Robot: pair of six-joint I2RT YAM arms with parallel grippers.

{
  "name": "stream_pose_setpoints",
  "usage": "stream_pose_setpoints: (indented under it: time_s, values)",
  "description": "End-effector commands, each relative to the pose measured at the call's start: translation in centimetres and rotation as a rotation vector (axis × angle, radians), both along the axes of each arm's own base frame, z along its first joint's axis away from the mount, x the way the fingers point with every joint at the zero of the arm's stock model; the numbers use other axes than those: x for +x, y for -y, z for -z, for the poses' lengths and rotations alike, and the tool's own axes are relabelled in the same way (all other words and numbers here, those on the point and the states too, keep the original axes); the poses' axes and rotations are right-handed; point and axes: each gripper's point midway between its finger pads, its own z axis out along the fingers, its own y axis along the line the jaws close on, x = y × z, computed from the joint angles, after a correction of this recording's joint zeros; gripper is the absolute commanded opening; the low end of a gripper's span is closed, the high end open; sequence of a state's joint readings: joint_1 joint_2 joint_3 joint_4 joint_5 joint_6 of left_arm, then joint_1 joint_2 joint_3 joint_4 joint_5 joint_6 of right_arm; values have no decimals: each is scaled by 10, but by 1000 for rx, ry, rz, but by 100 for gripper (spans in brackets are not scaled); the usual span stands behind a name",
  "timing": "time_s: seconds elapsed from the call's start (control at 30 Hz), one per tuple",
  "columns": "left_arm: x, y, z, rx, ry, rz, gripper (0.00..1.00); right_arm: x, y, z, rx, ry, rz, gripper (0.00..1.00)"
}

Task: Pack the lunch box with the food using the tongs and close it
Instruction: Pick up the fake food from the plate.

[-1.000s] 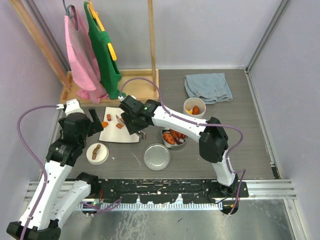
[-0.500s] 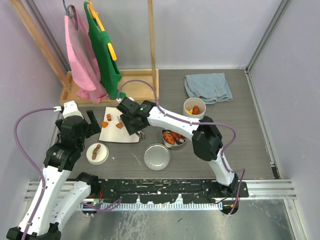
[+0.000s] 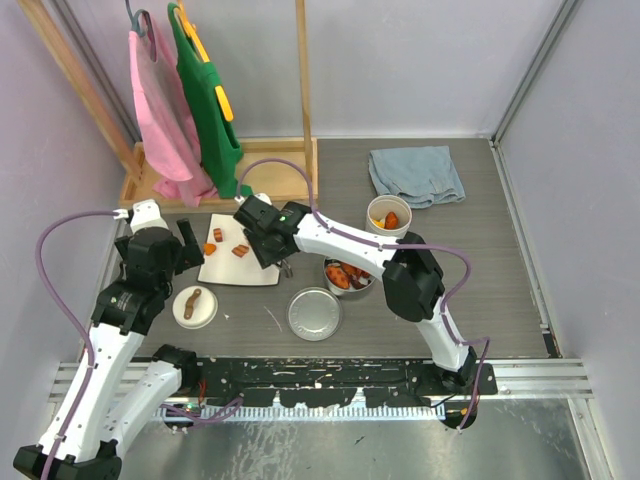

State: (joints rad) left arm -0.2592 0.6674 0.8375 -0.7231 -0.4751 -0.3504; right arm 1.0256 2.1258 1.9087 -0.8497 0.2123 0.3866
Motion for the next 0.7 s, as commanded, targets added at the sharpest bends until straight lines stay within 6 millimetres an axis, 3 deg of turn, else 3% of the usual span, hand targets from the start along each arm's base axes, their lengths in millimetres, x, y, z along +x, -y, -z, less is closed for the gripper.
stream_pose_setpoints:
  time_s: [0.0, 0.27, 0.67]
  values:
    - [1, -3, -8, 4, 24, -12, 98, 6, -3, -28, 55, 52, 6, 48]
    - [1, -3, -8, 2, 21, -11, 98, -2, -12, -21, 64, 1, -54, 46]
    - [3, 2, -9, -25, 23, -1, 98, 3, -6, -19, 7, 22, -52, 43]
